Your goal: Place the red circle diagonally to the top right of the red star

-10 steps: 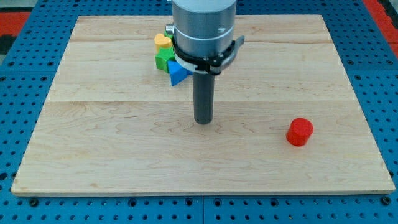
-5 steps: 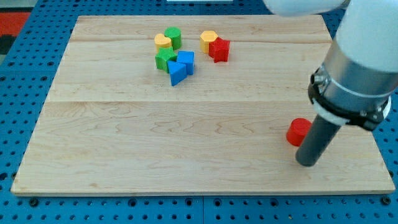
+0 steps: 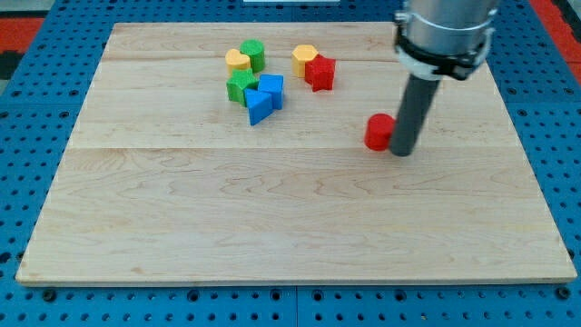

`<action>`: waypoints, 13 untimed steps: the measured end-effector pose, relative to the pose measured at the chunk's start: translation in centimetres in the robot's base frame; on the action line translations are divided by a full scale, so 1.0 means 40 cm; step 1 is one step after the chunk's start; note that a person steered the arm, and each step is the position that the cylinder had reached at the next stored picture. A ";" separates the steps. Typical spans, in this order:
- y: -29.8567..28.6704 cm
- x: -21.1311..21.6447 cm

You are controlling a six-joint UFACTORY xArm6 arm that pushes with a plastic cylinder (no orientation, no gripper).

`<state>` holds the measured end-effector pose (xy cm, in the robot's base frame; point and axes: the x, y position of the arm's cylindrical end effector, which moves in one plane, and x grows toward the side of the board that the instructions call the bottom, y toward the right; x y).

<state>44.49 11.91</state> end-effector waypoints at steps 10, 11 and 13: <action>0.002 -0.375; 0.025 -0.408; 0.055 -0.383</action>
<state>29.16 14.11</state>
